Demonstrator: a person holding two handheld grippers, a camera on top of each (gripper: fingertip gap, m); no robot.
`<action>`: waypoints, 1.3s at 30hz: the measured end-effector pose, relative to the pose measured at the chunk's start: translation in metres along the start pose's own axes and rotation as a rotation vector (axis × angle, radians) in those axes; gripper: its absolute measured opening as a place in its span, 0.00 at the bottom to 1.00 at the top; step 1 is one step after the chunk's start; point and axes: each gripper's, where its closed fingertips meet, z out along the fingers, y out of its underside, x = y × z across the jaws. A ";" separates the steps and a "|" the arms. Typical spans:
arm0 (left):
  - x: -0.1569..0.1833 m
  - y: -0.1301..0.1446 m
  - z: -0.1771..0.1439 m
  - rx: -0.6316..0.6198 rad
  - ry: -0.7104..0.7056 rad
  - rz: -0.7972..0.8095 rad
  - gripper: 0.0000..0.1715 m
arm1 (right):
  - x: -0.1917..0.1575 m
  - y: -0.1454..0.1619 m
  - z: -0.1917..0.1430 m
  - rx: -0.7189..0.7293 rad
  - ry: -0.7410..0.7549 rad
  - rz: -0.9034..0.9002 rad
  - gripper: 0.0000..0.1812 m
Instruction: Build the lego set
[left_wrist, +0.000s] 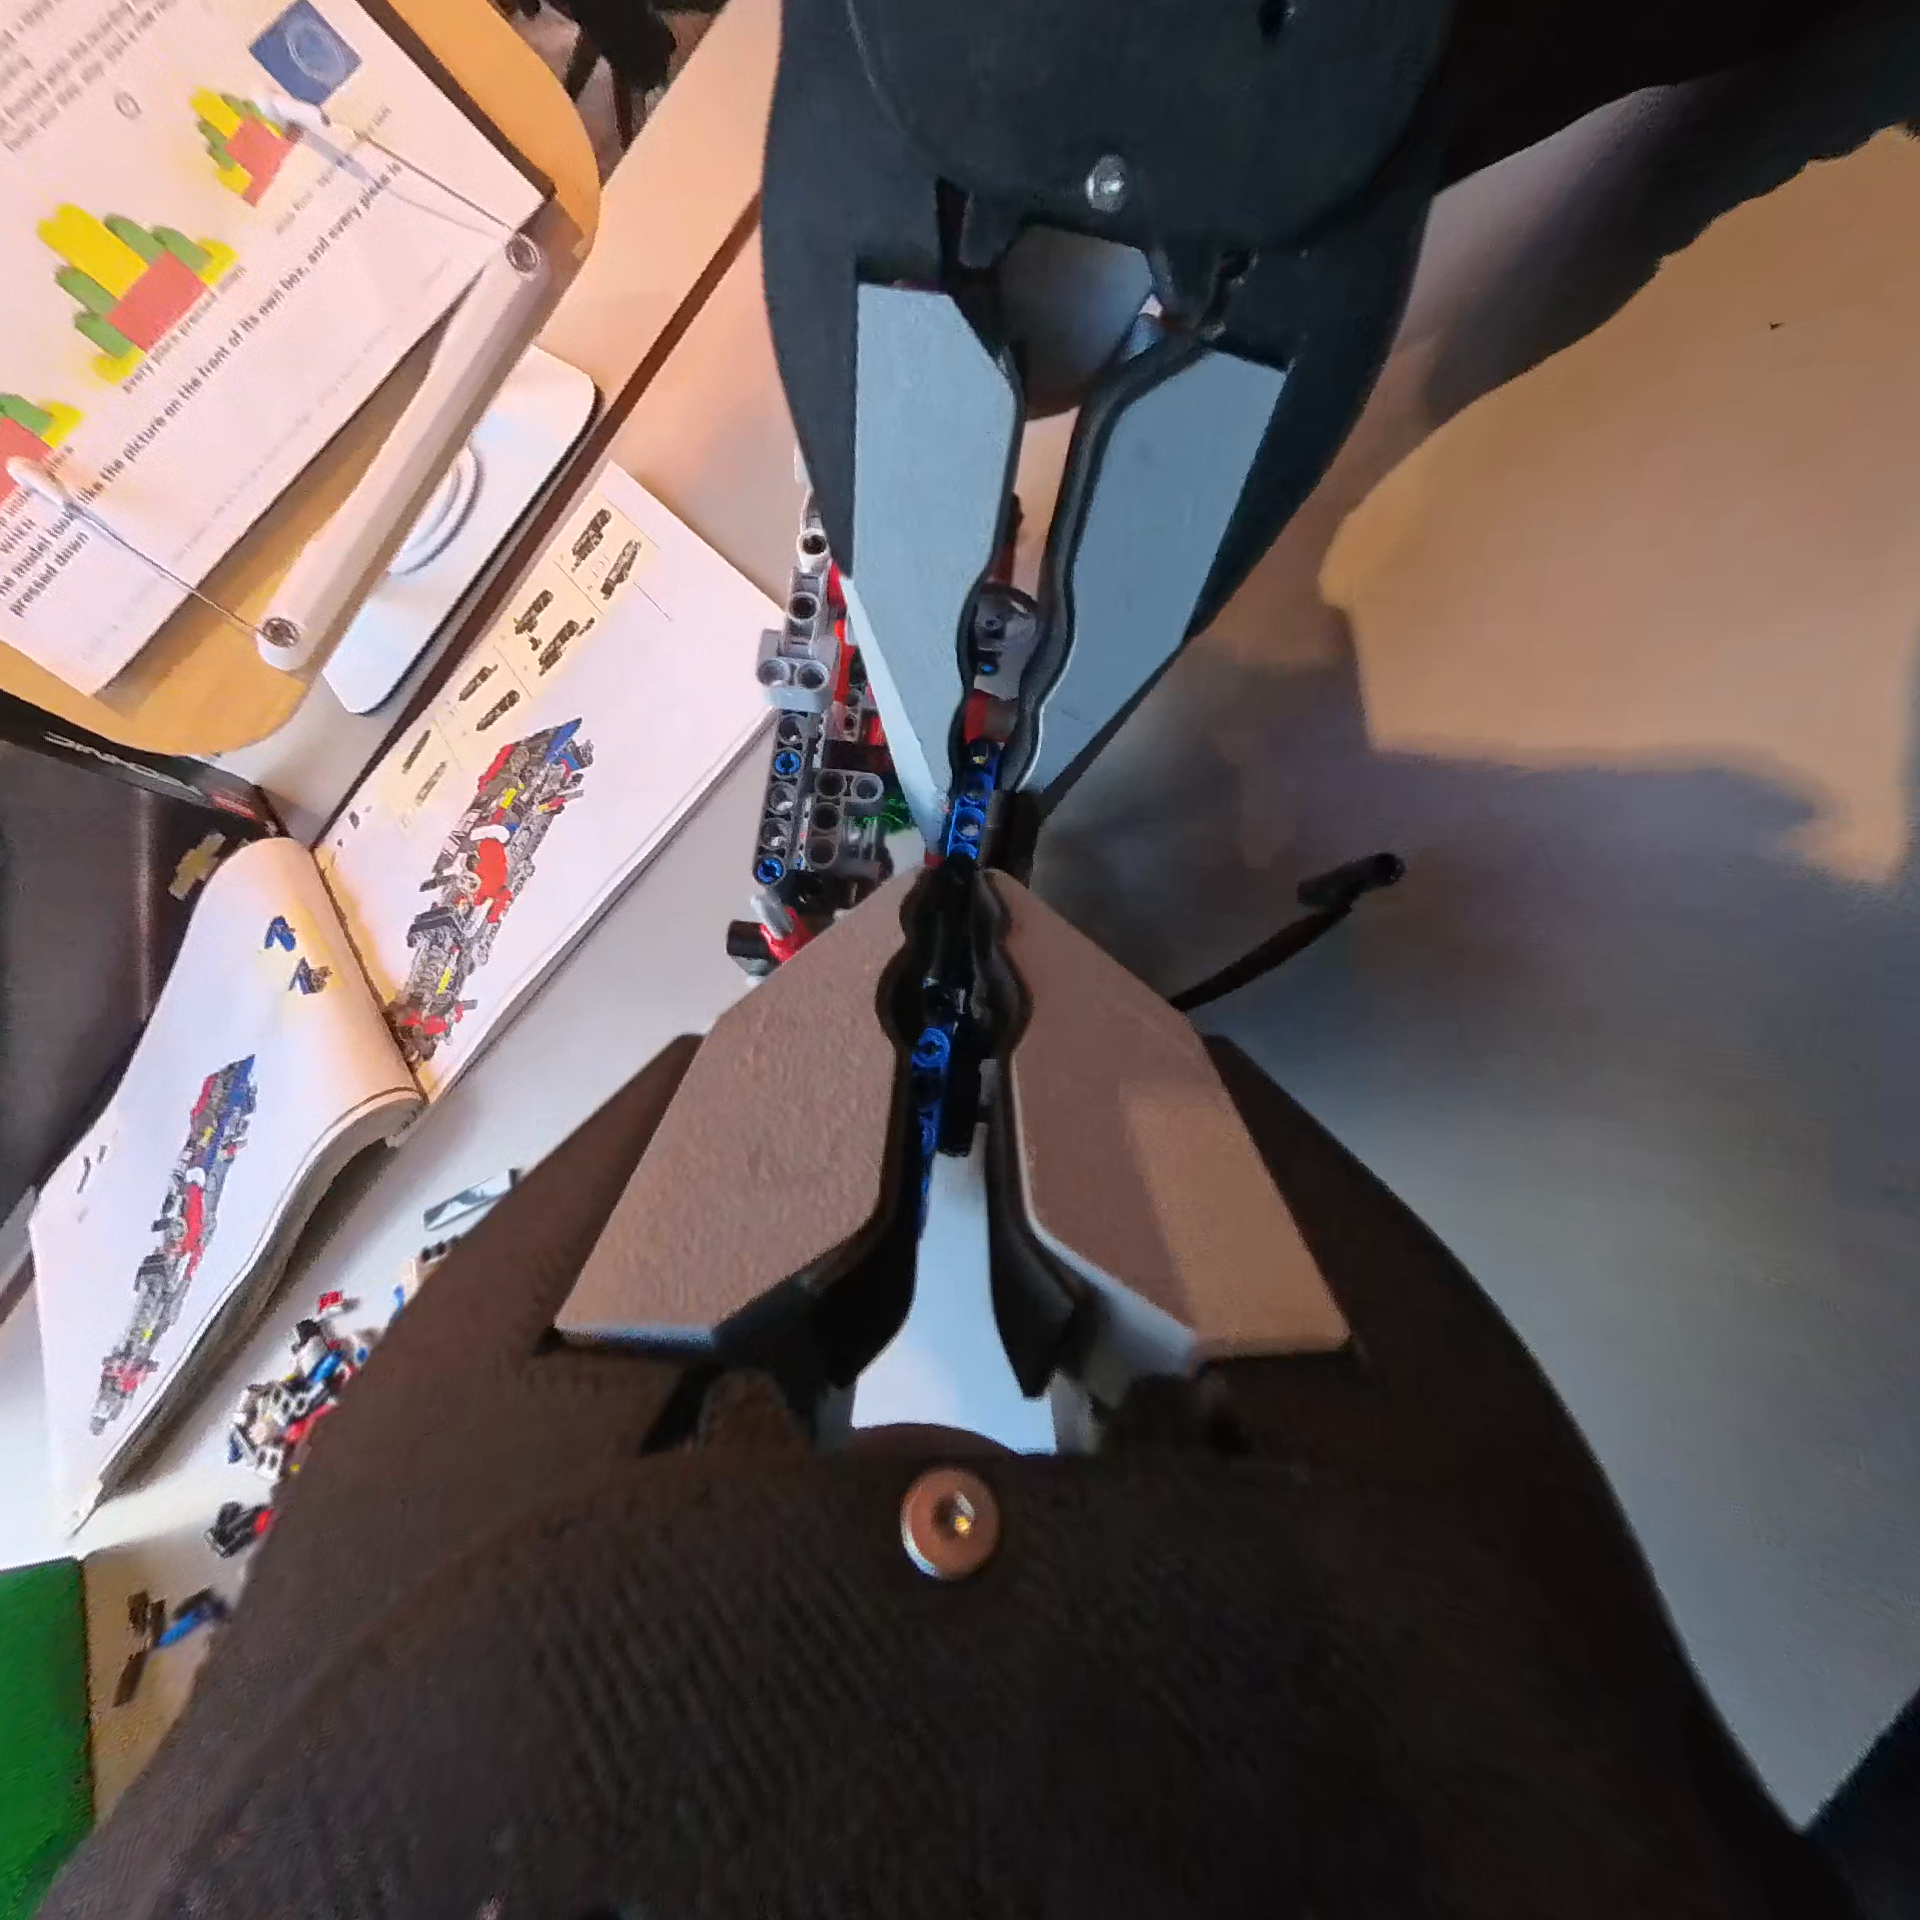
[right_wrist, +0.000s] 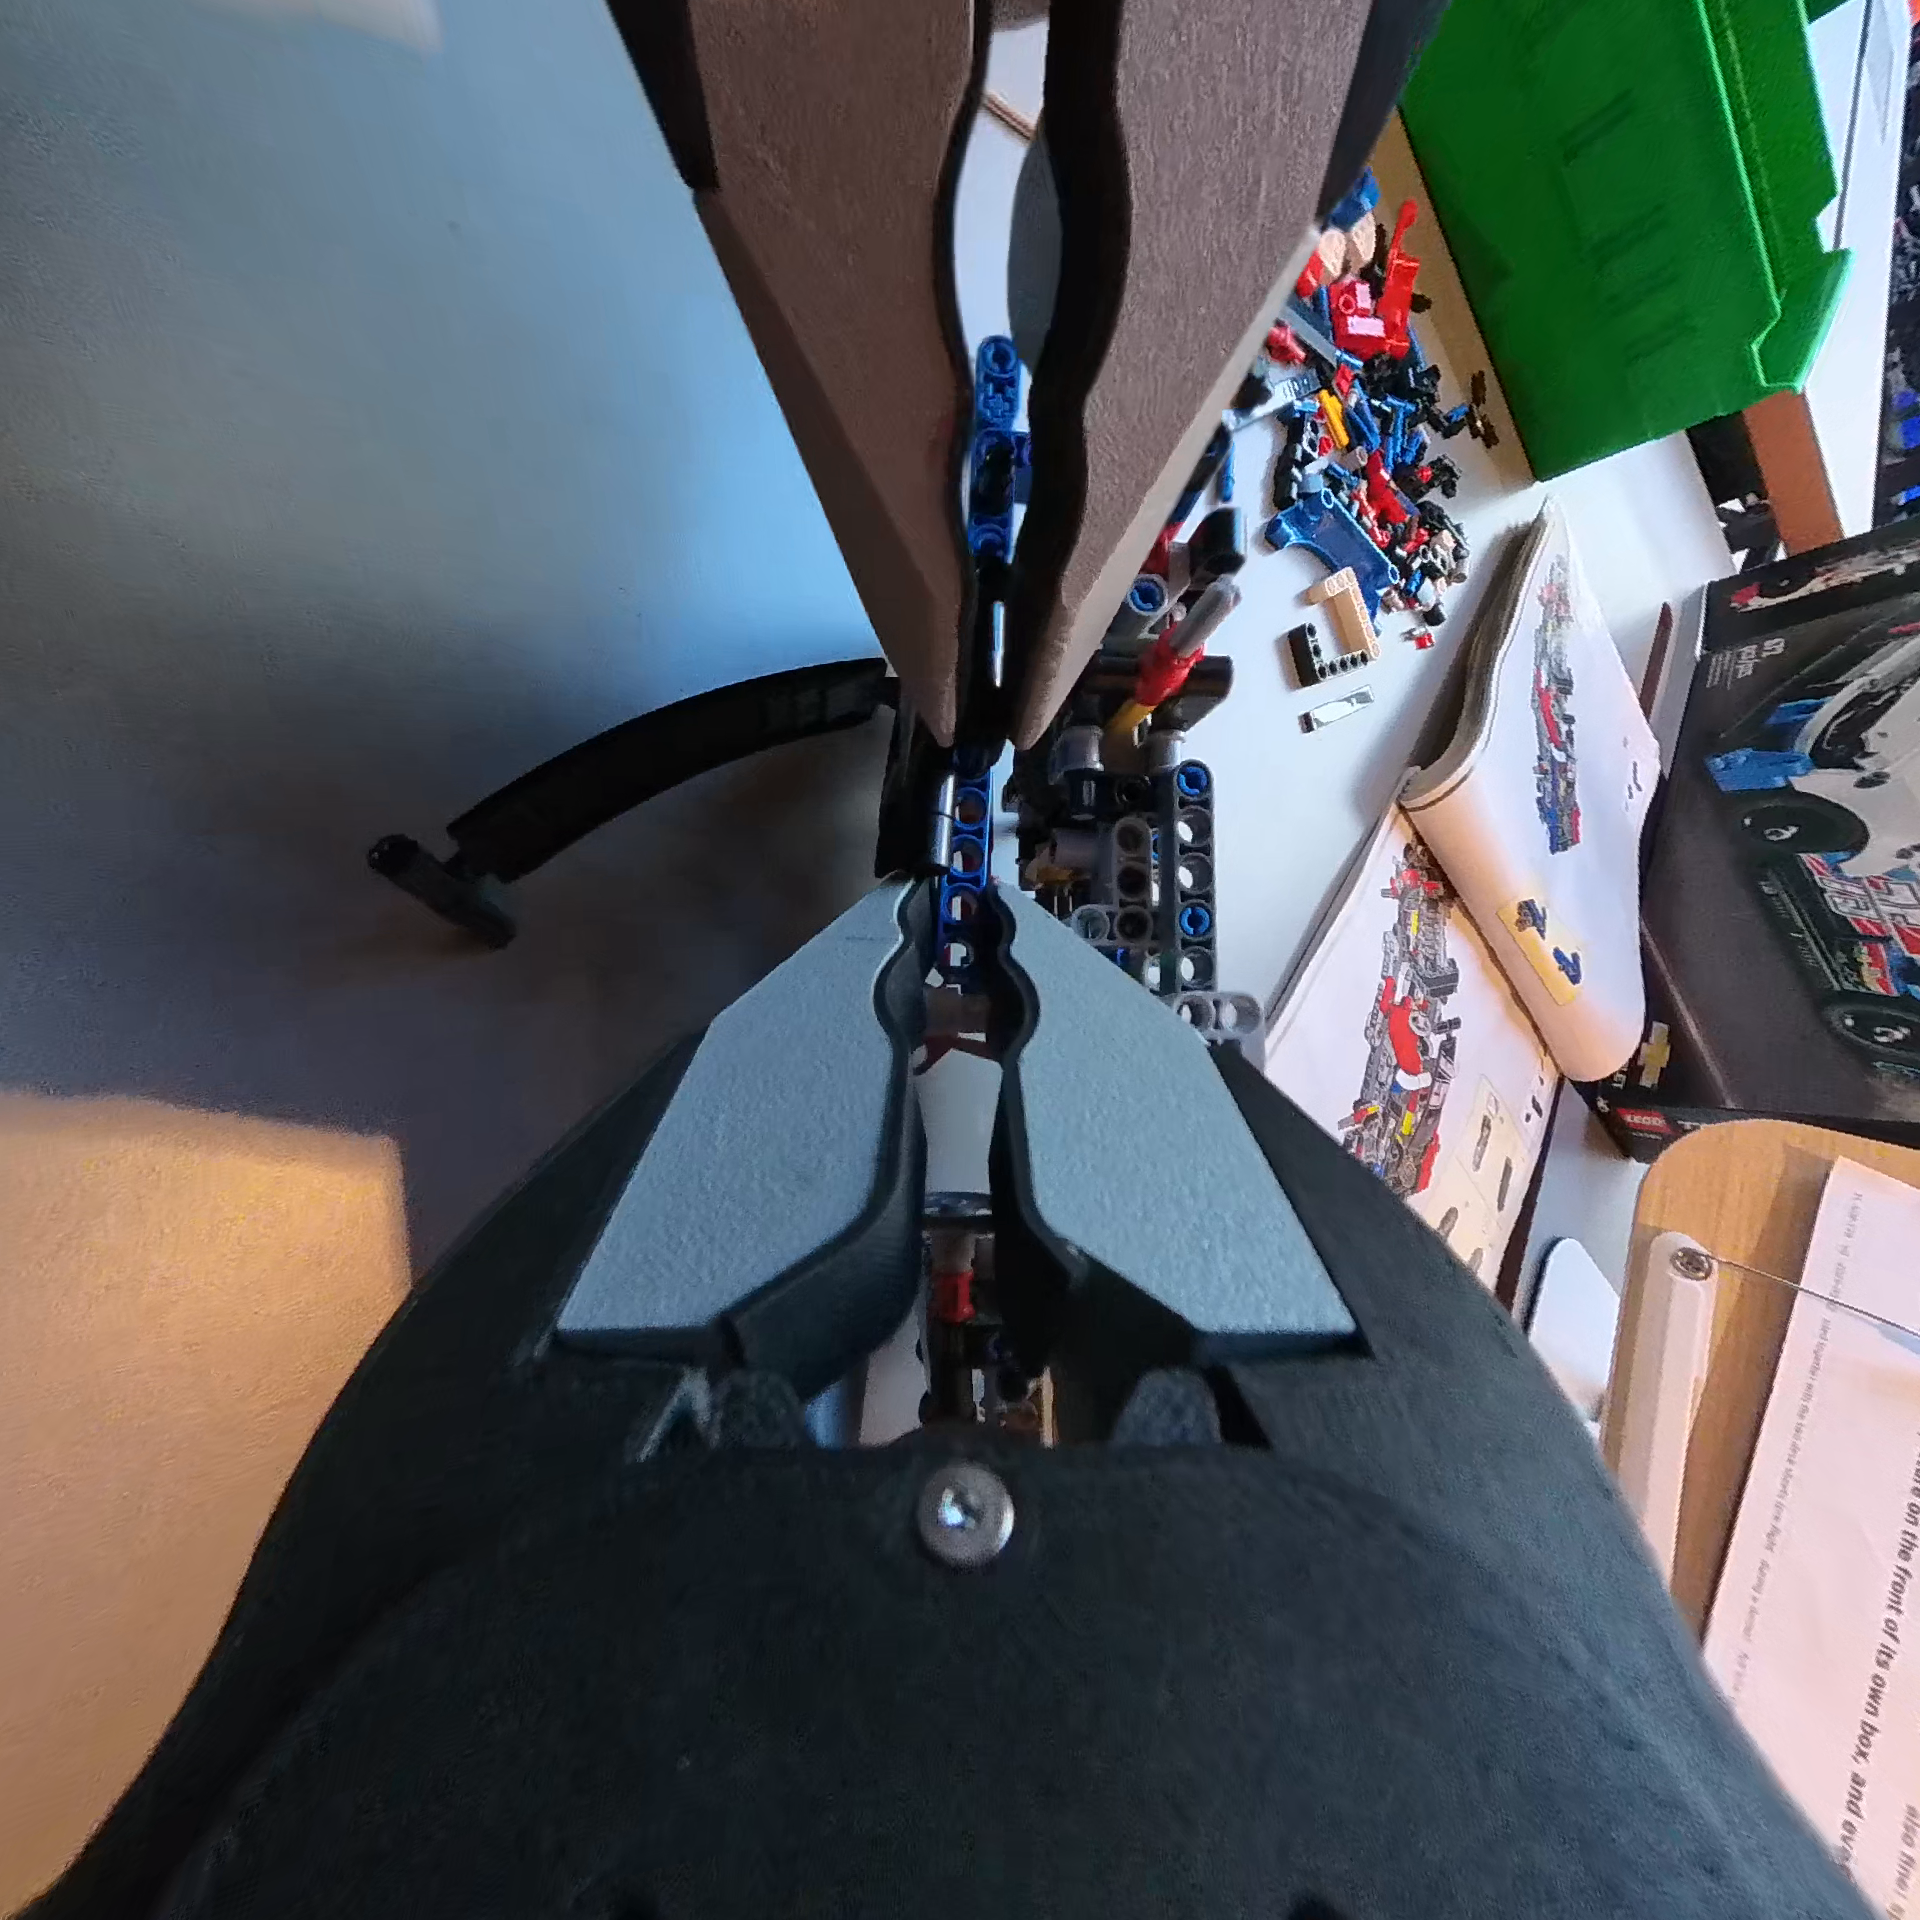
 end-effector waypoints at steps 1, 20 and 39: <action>0.000 0.000 0.000 -0.004 0.005 -0.006 0.02 | 0.000 0.000 0.000 -0.005 0.001 -0.003 0.02; 0.006 -0.003 -0.007 -0.005 0.068 -0.110 0.03 | -0.005 -0.005 0.000 0.014 -0.031 0.015 0.02; 0.004 0.003 -0.008 -0.072 0.073 -0.055 0.01 | -0.004 -0.005 0.004 -0.006 0.000 0.024 0.02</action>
